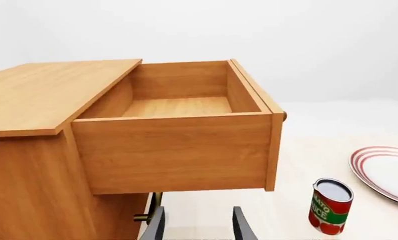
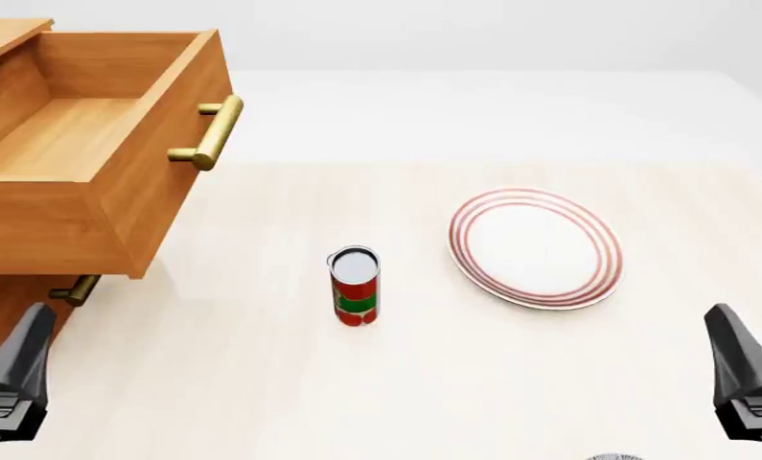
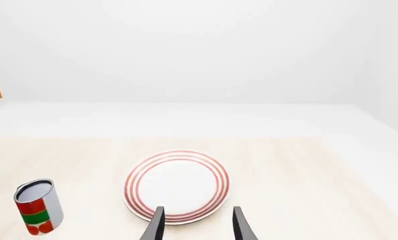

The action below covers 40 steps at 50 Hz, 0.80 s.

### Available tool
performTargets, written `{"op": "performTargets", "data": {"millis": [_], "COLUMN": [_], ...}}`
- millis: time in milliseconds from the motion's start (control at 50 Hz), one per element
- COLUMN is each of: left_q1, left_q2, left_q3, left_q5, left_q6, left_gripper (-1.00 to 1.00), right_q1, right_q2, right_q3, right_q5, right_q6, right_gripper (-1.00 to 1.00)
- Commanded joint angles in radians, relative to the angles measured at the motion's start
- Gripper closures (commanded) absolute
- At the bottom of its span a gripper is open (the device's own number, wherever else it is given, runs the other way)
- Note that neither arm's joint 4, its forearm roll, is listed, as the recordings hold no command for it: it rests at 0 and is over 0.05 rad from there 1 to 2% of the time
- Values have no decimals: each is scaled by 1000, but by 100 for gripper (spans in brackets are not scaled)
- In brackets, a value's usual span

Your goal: Put the bowl in the top drawer of the cabinet.

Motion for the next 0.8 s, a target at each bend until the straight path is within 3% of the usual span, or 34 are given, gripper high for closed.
{"op": "performTargets", "data": {"millis": [20,80,100,120,160,220,280,400,800], "left_q1": [7,14,18,-15,-18,-33,-76,-150,-444], "left_q2": [10,19,97,82,39,108,57,111,93], "left_q3": [0,0,0,0,-4,-18,-55,-70,-179], "left_q5": [18,12,-34,-31,-2,-26,57,97,288], "left_q6": [7,7,3,-22,15,4,38,82,96], "left_gripper": [-100,-100,-100,-100,-100,-100,-100,-100,-100], "right_q1": [-1,-1,-1,-1,-1,-1,-1,-1,-1], "right_q2": [-1,-1,-1,-1,-1,-1,-1,-1,-1], "right_q3": [0,0,0,0,0,0,0,0,0], "right_q5": [1,1,1,1,1,1,1,1,1], "right_q6": [0,0,0,0,0,0,0,0,0], "right_gripper": [-100,-100,-100,-100,-100,-100,-100,-100,-100]}}
